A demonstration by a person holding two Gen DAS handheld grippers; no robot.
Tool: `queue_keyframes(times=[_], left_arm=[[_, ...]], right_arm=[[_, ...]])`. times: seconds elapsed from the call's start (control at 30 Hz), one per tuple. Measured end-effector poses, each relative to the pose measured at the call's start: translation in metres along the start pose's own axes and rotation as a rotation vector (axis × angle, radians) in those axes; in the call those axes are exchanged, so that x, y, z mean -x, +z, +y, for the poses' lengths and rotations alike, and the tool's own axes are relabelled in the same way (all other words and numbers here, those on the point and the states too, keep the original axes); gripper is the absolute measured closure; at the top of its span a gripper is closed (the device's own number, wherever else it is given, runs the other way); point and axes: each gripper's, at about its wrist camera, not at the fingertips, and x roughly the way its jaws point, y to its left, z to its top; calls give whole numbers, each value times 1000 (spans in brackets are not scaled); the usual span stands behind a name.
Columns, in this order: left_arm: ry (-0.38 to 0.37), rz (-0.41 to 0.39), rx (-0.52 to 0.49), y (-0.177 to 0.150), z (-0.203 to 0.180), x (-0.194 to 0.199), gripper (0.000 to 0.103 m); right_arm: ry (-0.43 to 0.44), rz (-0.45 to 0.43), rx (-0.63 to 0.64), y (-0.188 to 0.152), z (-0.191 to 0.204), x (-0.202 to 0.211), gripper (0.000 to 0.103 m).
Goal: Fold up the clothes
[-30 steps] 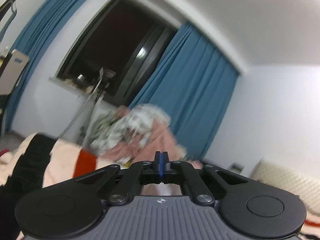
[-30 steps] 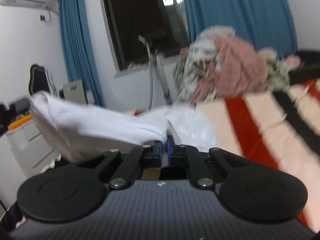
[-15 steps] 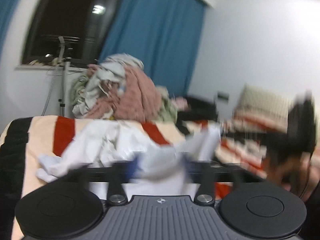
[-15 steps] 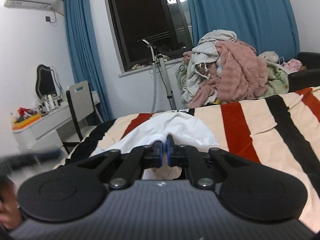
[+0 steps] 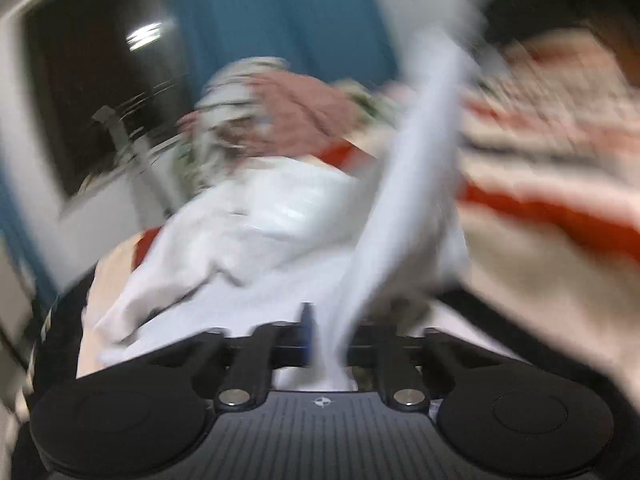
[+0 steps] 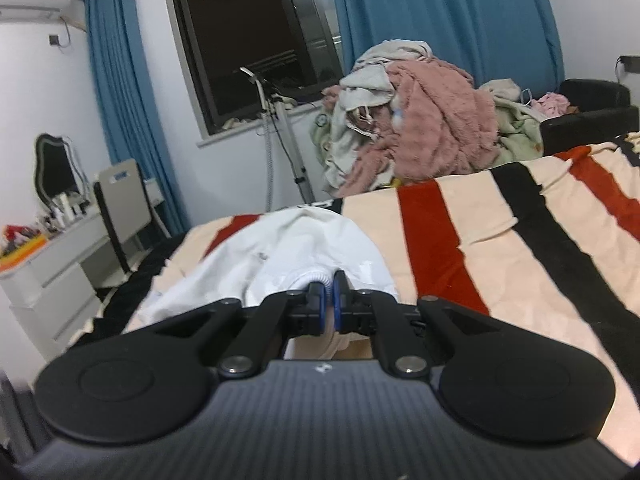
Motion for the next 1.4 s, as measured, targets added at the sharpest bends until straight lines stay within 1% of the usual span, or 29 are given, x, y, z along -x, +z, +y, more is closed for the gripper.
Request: queue_keyframes(times=[0.07,0.13,0.2,0.23,0.3,0.47,0.5,0.53,0.57,0.6,0.67,0.7,0.73,0.8,0.83,0.9,0.93,1.0,1.03,1.07,1.1,1.13,1.17,1.23,1.27,1.3,1.33,1.4], left_arm=[[30,-63,85,7,20,18,100],[38,-133,159,17,38,39,100],[16,-185,231,23,50,65,100],[8,-202,250,26,54,76,100],[-15,-248,277,29,59,105,100],[-107,-400,396,34,82,193,100],[-121,-421,414,36,88,204,100],[-135,-429,426,37,93,210,100],[-145,-414,436,39,101,215,100],[-155,-398,447,42,110,218,100],[-161,-336,489,52,125,196,100],[-158,-282,510,58,134,175,100],[-155,-225,532,63,142,152,100],[-159,-72,576,67,157,96,99],[-158,-13,597,70,165,61,99],[-170,93,651,56,176,14,99],[-168,129,646,51,179,-9,99],[-145,195,622,36,187,-51,99],[-144,220,622,27,189,-65,99],[-156,230,636,18,190,-73,99],[-168,240,650,9,192,-80,98],[-177,238,670,7,196,-80,98],[-186,235,688,6,200,-81,96],[-193,214,693,13,206,-81,82],[-190,198,690,15,208,-78,65],[-166,178,673,19,207,-72,51],[-143,158,655,23,206,-67,48],[-117,114,599,29,203,-52,49]], right_arm=[[-13,9,13,-2,1,-1,96],[-34,14,53,-4,3,-2,96],[-51,18,87,-7,5,0,96],[-58,20,102,-9,7,1,96],[-35,8,114,-9,13,14,96],[50,-135,180,3,42,80,96],[72,-157,190,5,47,92,96],[94,-178,199,8,51,104,96],[109,-192,217,11,56,110,96],[118,-169,216,16,57,100,96],[135,-120,214,26,58,79,96],[143,-96,212,31,58,69,96],[161,-25,192,34,54,44,94],[188,133,126,35,39,-11,94],[190,213,70,31,27,-42,94],[176,320,-52,14,3,-86,93],[169,373,-113,5,-9,-107,93],[159,412,-162,-12,-21,-126,92],[151,417,-163,-20,-22,-129,88],[142,415,-169,-24,-25,-133,79],[142,399,-186,-25,-26,-133,72],[142,383,-204,-25,-27,-132,55],[149,360,-227,-24,-27,-130,36],[185,298,-237,-20,-24,-123,23],[175,276,-210,-19,-21,-121,23],[164,253,-181,-18,-18,-120,23],[129,242,-148,-17,-14,-118,23],[83,233,-118,-20,-11,-116,23]])
